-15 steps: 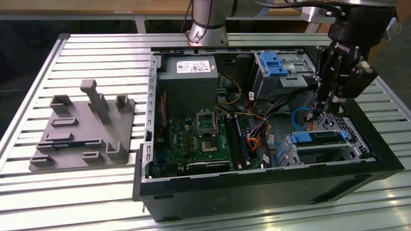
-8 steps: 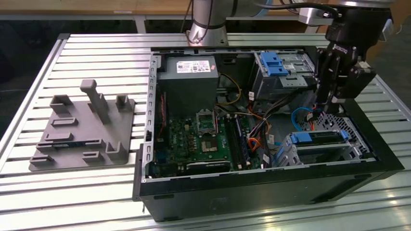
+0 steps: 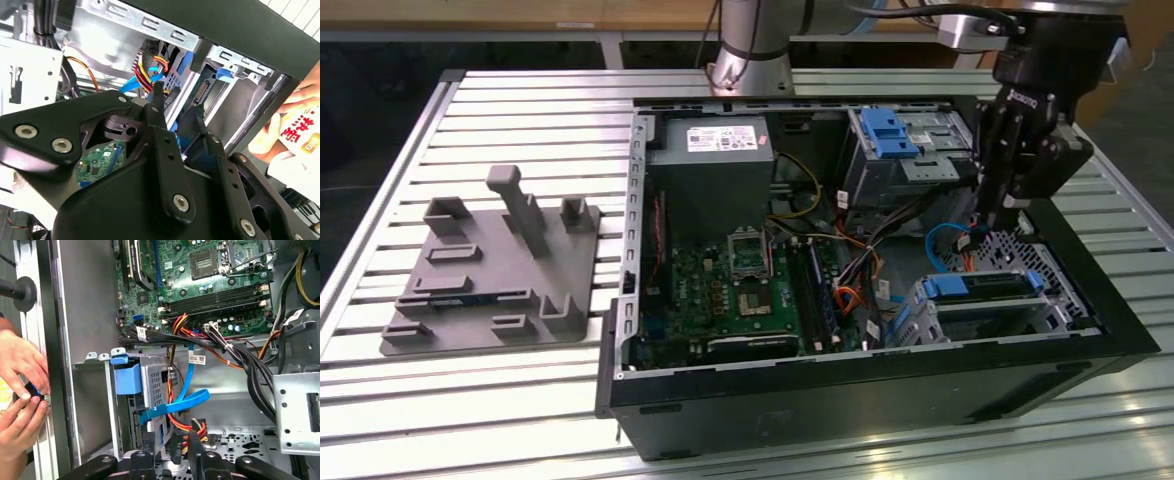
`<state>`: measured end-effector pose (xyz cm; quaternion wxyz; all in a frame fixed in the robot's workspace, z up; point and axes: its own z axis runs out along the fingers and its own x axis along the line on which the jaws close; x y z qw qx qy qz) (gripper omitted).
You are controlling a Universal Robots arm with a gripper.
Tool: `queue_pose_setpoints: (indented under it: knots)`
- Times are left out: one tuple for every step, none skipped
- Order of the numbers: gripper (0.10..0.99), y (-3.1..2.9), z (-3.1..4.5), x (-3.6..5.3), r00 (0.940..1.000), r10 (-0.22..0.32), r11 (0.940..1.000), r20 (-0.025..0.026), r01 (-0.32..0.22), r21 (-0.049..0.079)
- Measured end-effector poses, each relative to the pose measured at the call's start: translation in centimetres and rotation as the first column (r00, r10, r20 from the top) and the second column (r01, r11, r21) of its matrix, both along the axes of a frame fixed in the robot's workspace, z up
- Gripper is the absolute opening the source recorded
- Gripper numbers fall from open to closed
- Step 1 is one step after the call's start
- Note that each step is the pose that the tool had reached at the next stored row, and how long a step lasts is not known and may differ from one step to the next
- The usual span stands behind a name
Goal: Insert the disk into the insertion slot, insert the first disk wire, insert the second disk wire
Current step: 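Insert the first disk wire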
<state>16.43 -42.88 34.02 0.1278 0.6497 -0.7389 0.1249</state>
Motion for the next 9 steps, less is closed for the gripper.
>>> queue_pose_setpoints:
  knots:
    - [0.392, 0.09, -0.04, 0.03, 1.0, 0.0, 1.0, 0.0, 0.0, -0.001]
    - [0.392, 0.11, -0.1, 0.08, 1.0, 0.0, 1.0, -0.0001, 0.0, -0.002]
    - [0.392, 0.14, -0.15, 0.14, 1.0, 0.0, 1.0, 0.0, 0.0, -0.003]
    - [0.392, 0.17, -0.19, 0.17, 1.0, 0.0, 1.0, 0.0, 0.0, -0.005]
    - [0.392, 0.18, -0.24, 0.21, 1.0, 0.0, 1.0, 0.0, 0.0, -0.006]
    - [0.392, 0.18, -0.29, 0.23, 1.0, 0.0, 1.0, 0.0, 0.0, -0.007]
    - [0.392, 0.19, -0.33, 0.23, 1.0, 0.0, 1.0, 0.0, 0.0, -0.01]
    - [0.392, 0.19, -0.37, 0.23, 1.0, 0.0, 0.9999, 0.0, 0.0, -0.012]
    - [0.392, 0.19, -0.38, 0.23, 1.0, 0.0, 0.9999, -0.0005, 0.0, -0.012]
